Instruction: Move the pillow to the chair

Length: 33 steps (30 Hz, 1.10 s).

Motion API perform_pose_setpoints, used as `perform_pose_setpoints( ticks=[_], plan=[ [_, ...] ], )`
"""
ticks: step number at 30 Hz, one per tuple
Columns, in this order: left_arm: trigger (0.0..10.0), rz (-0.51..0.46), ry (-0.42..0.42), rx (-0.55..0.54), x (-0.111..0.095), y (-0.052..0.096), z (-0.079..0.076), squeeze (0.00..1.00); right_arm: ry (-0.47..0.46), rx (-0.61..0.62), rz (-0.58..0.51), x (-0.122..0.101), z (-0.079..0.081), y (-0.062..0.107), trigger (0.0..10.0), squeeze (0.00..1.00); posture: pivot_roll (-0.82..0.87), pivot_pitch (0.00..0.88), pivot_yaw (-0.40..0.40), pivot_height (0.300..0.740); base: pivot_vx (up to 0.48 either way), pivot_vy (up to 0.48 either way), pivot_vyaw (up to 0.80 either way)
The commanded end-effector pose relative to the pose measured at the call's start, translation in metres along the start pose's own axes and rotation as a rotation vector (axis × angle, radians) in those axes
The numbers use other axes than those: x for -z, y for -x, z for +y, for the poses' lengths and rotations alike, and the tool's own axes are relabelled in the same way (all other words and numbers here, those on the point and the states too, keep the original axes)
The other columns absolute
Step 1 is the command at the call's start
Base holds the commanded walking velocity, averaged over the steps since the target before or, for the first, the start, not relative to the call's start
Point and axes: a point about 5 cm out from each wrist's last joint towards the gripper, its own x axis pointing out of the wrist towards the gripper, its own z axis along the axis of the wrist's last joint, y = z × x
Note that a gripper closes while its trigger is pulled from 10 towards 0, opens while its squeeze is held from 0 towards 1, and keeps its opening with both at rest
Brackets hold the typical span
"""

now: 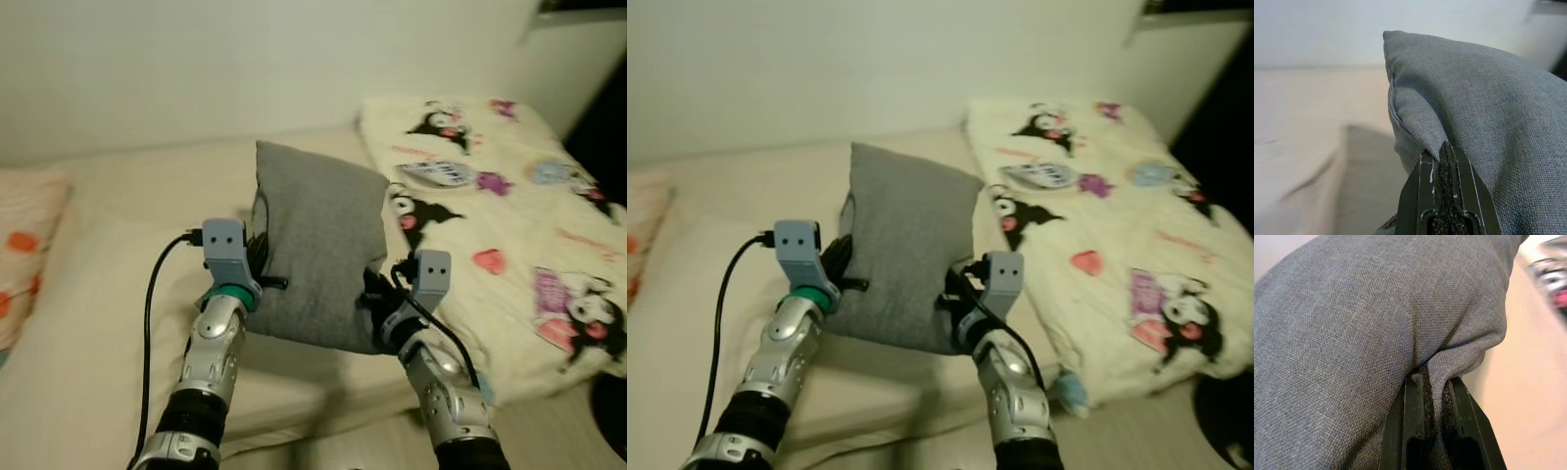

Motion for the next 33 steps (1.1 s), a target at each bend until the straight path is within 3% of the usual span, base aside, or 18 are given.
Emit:
perform_pose_setpoints(
  ticks=[1, 9, 20, 33],
  plan=[
    [10.0, -0.038, -0.036, 0.052, -0.007, -0.004, -0.012, 0.00, -0.011, -0.028, -0.012, -0.001, 0.006, -0.001, 10.0, 0.00, 0.03, 0.000, 0.025, 0.740, 0.000, 0.000, -0.80],
    [10.0, -0.013, -0.022, 0.028, -0.003, -0.004, -0.011, 0.00, -0.004, -0.025, 0.006, 0.000, 0.004, -0.002, 10.0, 0.00, 0.03, 0.000, 0.031, 0.740, 0.000, 0.000, -0.80],
    [10.0, 0.067, -0.107, 0.007, 0.010, 0.000, 0.000, 0.00, 0.020, 0.122, 0.027, 0.005, -0.016, 0.005, 10.0, 0.00, -0.02, 0.000, 0.061, 0.740, 0.000, 0.000, -0.80],
    [10.0, 0.081, -0.088, 0.019, 0.014, -0.002, -0.011, 0.00, 0.026, 0.133, 0.023, 0.004, -0.020, 0.006, 10.0, 0.00, -0.03, 0.000, 0.054, 0.740, 0.000, 0.000, -0.80]
  ],
)
